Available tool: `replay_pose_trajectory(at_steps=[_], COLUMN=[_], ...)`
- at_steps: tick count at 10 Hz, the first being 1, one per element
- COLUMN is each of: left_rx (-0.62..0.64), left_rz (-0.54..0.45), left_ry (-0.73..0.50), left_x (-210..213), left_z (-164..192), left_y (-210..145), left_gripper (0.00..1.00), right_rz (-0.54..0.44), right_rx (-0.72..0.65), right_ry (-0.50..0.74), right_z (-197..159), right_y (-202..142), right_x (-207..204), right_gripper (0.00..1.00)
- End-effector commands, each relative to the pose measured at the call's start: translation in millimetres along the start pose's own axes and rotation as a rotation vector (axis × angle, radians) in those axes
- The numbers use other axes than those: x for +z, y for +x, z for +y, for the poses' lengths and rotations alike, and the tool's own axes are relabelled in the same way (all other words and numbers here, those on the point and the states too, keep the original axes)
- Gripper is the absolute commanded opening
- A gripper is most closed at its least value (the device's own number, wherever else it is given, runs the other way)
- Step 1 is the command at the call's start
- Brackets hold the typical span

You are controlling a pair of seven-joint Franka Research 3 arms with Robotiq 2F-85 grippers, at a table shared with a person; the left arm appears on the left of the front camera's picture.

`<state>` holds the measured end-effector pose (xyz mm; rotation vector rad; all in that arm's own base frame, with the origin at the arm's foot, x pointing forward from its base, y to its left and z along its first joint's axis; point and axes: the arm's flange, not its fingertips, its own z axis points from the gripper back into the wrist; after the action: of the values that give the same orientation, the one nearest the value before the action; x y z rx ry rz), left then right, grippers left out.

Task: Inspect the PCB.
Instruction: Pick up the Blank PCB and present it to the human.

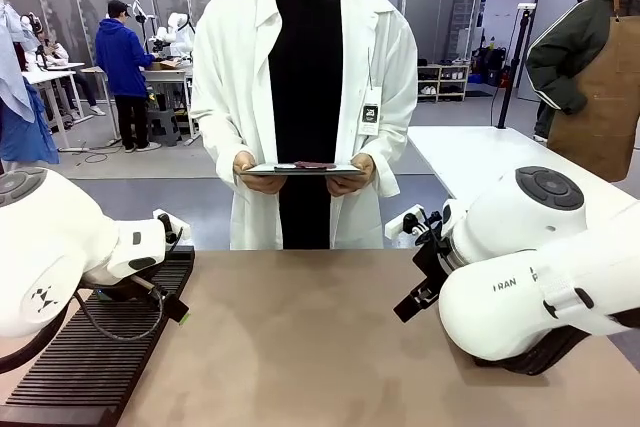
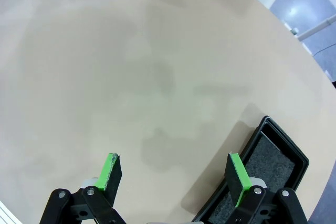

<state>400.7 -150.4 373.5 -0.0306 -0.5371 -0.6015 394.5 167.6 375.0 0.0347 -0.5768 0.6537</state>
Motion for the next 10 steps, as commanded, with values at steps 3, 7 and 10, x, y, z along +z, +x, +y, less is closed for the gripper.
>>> replay_pose_trajectory(at_steps=[3, 7, 10], left_rx=[0.079, 0.186, 0.347], left_rz=[-0.036, -0.104, -0.277], left_ry=[-0.301, -0.559, -0.814], left_x=[51.1, 92.9, 148.3], left_z=[21.1, 64.7, 112.5], left_y=[12.9, -12.1, -82.0], left_gripper=[1.0, 1.0, 1.0], right_rz=[-0.018, -0.085, -0.266], right_rx=[-0.081, -0.377, -0.614], right_ry=[0.135, 0.546, 0.875], right_z=[-45.8, -101.5, -148.9], right_y=[18.2, -8.3, -75.6], right_x=[35.2, 81.8, 126.7], right_gripper=[1.0, 1.0, 1.0])
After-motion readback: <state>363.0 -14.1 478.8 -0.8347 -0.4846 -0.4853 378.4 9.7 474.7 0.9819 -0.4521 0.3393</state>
